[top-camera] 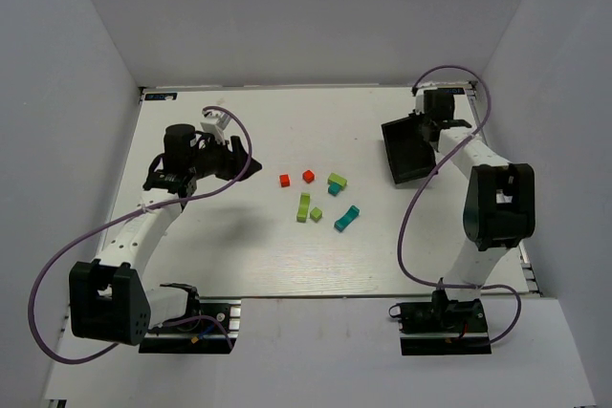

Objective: Build the wood block tower

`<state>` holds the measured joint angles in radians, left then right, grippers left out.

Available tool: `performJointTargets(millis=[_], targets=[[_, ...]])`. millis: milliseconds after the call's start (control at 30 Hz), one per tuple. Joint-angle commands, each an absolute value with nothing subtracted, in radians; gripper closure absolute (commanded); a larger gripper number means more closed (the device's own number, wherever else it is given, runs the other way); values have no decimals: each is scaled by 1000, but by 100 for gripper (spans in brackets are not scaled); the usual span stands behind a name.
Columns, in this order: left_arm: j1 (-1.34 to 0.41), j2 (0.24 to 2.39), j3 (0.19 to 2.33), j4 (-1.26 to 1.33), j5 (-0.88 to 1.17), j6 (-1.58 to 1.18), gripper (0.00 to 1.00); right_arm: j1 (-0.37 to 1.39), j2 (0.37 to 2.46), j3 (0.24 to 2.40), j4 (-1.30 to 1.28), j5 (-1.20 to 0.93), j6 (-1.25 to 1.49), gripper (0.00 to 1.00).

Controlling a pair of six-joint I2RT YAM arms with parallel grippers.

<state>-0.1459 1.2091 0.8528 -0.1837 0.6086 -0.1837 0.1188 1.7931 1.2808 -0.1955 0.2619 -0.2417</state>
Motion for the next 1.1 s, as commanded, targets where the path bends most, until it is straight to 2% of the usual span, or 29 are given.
performJointTargets(millis=[0, 100, 133, 167, 233, 267, 367, 500, 667, 700, 833, 967, 1000, 1033, 1067], targets=[[-149, 1207, 893, -189, 635, -176, 32, 69, 1793, 1356, -270, 124, -137, 100], [-149, 1207, 893, -178, 658, -176, 29, 42, 1828, 1382, -298, 83, -120, 100], [-158, 1219, 893, -178, 658, -176, 29, 34, 1842, 1390, -305, 72, -118, 97], [-158, 1220, 893, -178, 667, -176, 29, 29, 1857, 1391, -307, 71, -120, 80], [-158, 1245, 893, -178, 678, -186, 28, 21, 1877, 1399, -322, 58, -117, 72], [-158, 1246, 893, -178, 678, -186, 28, 20, 1893, 1411, -327, 51, -117, 63], [-158, 1272, 893, -178, 678, -186, 28, 12, 1904, 1420, -344, 26, -109, 52], [-158, 1314, 902, -178, 669, -186, 28, 12, 1890, 1424, -344, 29, -118, 40], [-187, 1371, 934, -235, 605, -166, 28, 12, 1784, 1390, -290, 46, -153, 36], [-198, 1382, 951, -245, 579, -157, 28, 9, 1719, 1364, -275, 41, -159, 33], [-225, 1430, 1006, -287, 503, -135, 28, 12, 1615, 1304, -207, 22, -198, 30], [-288, 1503, 1083, -385, 369, -103, 30, 18, 1507, 1250, -192, -67, -236, 32], [-316, 1522, 1101, -400, 347, -103, 32, 23, 1491, 1244, -189, -86, -241, 37], [-328, 1552, 1127, -414, 327, -103, 35, 26, 1452, 1205, -175, -134, -247, 59], [-342, 1565, 1141, -438, 289, -92, 37, 32, 1401, 1187, -158, -194, -273, 73]])
